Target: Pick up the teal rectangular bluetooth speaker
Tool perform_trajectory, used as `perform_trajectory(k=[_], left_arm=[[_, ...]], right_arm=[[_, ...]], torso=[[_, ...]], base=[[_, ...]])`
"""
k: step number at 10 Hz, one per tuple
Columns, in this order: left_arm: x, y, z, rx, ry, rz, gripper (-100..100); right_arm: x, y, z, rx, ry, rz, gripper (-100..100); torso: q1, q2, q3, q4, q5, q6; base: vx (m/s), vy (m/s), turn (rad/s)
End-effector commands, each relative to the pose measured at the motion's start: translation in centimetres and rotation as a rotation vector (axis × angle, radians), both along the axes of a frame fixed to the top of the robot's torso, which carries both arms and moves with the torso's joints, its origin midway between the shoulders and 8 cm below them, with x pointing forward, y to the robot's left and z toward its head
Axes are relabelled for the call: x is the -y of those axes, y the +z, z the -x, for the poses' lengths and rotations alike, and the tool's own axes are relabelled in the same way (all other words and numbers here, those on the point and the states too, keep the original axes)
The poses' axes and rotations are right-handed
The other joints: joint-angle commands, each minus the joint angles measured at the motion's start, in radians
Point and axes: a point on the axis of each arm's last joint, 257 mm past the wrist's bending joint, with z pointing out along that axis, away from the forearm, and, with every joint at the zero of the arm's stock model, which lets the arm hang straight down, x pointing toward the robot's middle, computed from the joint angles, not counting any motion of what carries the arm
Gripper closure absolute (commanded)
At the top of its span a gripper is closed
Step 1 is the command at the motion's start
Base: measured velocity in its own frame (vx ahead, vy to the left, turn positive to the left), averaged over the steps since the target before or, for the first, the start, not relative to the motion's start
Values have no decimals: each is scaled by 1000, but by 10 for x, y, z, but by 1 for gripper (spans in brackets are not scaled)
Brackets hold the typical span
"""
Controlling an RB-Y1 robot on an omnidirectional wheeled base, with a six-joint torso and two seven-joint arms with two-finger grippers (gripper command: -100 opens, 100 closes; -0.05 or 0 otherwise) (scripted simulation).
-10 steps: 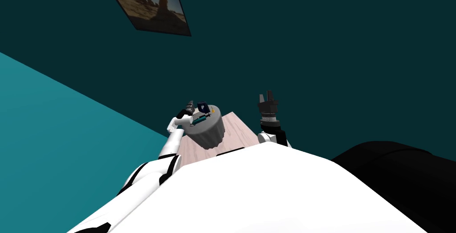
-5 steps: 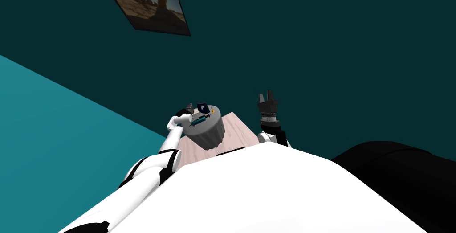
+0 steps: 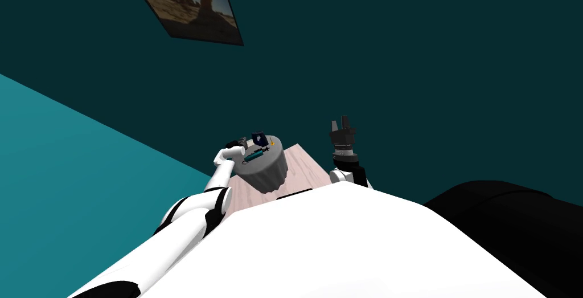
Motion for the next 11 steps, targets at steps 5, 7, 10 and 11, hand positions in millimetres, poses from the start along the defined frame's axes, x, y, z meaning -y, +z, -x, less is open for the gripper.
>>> perform_trajectory(k=[5, 7, 10, 11], left_arm=[[-7, -30, 6, -102, 39, 39, -100], [-10, -47, 13, -167, 64, 70, -100], [-12, -82, 33, -297, 112, 134, -100], [-13, -90, 39, -319, 119, 138, -100]], right_arm=[[0, 0, 0, 0, 0, 0, 0], [0, 0, 0, 0, 0, 0, 0], [0, 0, 0, 0, 0, 0, 0], [0, 0, 0, 0, 0, 0, 0]], torso=[[0, 1, 1, 0, 0, 0], [0, 1, 1, 0, 0, 0], [0, -1, -1, 0, 0, 0], [0, -1, -1, 0, 0, 0]], base=[[24, -1, 3], [37, 5, 7], [63, 11, 9], [50, 7, 8]])
